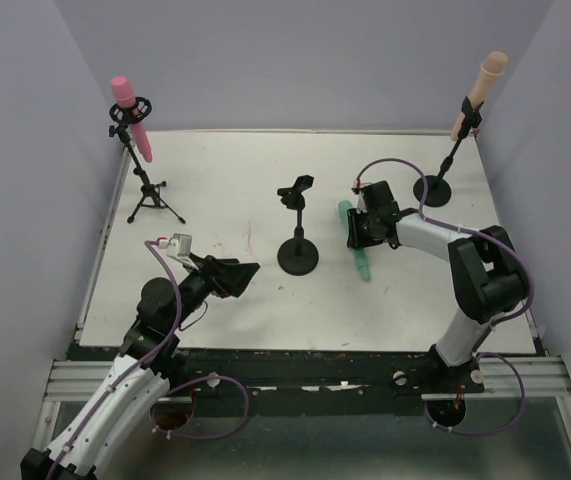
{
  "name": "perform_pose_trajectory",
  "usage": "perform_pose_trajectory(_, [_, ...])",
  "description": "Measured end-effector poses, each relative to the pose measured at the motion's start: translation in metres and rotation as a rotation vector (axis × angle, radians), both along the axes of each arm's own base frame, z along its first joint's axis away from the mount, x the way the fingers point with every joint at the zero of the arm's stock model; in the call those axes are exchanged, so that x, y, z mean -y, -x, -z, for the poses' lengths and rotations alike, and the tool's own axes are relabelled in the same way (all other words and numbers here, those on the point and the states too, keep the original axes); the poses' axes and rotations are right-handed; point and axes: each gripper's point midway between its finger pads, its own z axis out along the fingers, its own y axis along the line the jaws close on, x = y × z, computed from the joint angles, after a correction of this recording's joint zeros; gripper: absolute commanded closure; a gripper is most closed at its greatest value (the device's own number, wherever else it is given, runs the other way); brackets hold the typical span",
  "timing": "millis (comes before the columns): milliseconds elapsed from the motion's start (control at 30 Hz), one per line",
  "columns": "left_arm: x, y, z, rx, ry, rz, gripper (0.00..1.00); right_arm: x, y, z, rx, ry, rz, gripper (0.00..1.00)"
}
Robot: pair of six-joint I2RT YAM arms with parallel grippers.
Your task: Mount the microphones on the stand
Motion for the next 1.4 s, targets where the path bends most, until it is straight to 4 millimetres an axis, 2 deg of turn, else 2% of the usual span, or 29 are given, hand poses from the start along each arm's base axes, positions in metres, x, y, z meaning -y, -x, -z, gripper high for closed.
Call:
perform_pose_trajectory(167, [0.03,0.014,0.013,-0.044,0.122,0.171,0.02,0.007,0.002,-0.007,0.027,0.0,-0.007,0.75])
perform_pose_trajectory(267, [0.047,0.03,0.004,-0.031,0.162,0.269,0.01,0.014,0.009,-0.032,0.06,-0.085,-0.023,0.78])
perform_pose_trajectory(433, [0.076,0.071,-0.03,0.066,0.23,0.453,0.02,0.031,0.017,-0.12,0.255,-0.296,-0.098,0.8])
perform_pose_trajectory(600, [0.098,0.091,-0.056,0.11,0.264,0.514,0.02,0.023,0.041,-0.2,0.416,-0.421,-0.286,0.8])
perform_pose_trajectory(700, [0.117,0.092,-0.086,0.158,0.26,0.515,0.01,0.017,0.044,-0.247,0.469,-0.461,-0.351,0.8])
perform_pose_trajectory(767, [0.129,0.089,-0.108,0.19,0.262,0.505,0.02,0.012,0.047,-0.287,0.52,-0.495,-0.389,0.8])
perform_pose_trajectory(833, [0.146,0.08,-0.132,0.223,0.255,0.479,0.02,0.006,0.054,-0.325,0.572,-0.54,-0.432,0.8])
perform_pose_trajectory(900, [0.164,0.07,-0.155,0.254,0.254,0.449,0.01,-0.001,0.066,-0.354,0.598,-0.596,-0.475,0.8])
perform_pose_trajectory(1000, [0.195,0.05,-0.173,0.254,0.231,0.393,0.02,-0.009,0.084,-0.372,0.576,-0.675,-0.512,0.8])
perform_pose_trajectory(1167, [0.233,0.018,-0.194,0.224,0.193,0.306,0.03,-0.016,0.1,-0.379,0.492,-0.772,-0.524,0.8])
perform_pose_trajectory(1300, [0.247,0.003,-0.196,0.215,0.167,0.265,0.12,-0.019,0.109,-0.389,0.47,-0.811,-0.538,0.8])
perform_pose_trajectory(1400, [0.256,-0.002,-0.19,0.204,0.14,0.257,0.18,-0.02,0.114,-0.397,0.468,-0.827,-0.547,0.8])
